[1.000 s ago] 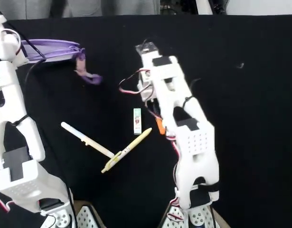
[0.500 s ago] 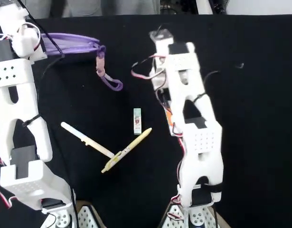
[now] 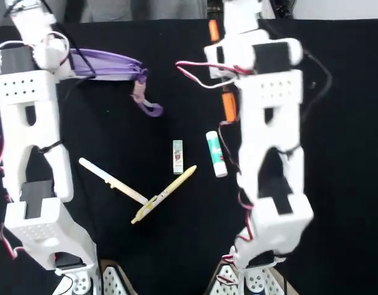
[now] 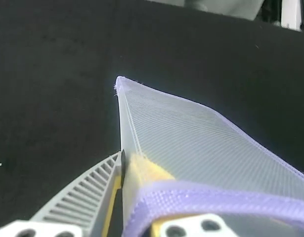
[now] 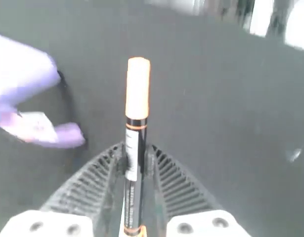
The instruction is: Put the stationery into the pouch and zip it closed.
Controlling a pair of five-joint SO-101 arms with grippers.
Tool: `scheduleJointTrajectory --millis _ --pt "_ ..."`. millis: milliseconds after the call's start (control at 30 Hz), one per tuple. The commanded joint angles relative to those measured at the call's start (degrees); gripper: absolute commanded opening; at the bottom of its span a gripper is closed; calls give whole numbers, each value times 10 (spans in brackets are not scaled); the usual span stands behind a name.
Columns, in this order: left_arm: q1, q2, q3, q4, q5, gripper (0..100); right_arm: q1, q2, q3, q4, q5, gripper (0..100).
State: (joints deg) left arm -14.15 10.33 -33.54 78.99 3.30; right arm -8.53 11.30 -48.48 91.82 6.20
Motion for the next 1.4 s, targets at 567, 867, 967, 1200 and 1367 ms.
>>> scheduleJointTrajectory --millis 567,867,967,1200,1367 --pt "60 -5 -113 104 8 28 -187 -240 -25 -65 0 11" --pt "134 -5 -113 144 8 29 -185 -298 -25 -60 -12 11" --pt "156 -4 -108 148 8 29 -180 -341 -24 -36 -30 11" --pt "211 -4 -104 173 8 29 -138 -461 104 -45 -31 11" --pt "225 -2 -104 173 8 29 -134 -592 351 -196 -31 11"
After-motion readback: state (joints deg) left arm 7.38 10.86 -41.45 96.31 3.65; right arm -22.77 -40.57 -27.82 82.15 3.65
